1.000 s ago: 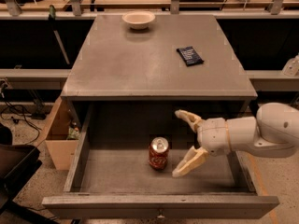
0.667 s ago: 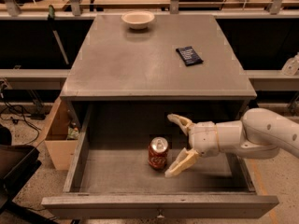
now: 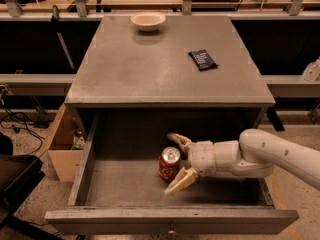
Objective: Pick coke can from top drawer and place on counter
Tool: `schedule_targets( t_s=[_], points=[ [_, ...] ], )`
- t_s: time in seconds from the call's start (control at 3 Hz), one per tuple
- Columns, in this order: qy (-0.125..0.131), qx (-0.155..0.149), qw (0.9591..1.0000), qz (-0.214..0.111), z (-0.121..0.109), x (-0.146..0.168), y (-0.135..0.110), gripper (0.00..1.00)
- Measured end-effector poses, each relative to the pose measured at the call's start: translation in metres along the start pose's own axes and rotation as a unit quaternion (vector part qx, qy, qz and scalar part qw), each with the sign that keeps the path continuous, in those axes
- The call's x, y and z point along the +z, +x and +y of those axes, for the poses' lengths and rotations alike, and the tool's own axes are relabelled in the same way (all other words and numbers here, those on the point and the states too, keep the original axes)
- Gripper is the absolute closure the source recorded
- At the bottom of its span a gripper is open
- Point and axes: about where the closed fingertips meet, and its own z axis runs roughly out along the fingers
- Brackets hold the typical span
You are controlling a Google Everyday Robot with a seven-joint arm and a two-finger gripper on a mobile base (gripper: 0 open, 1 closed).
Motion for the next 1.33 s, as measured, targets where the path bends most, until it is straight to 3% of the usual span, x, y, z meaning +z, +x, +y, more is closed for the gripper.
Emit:
schedule_targets(
  t_s=[0.33,1.33],
  points=[
    [-0.002,0.008,1.0,-0.003,-0.002,0.0176,0.0123,0.17],
    [-0.007,0.008,0.9999,-0.005,-0.0003,0.0226,0.0106,0.87]
  ],
)
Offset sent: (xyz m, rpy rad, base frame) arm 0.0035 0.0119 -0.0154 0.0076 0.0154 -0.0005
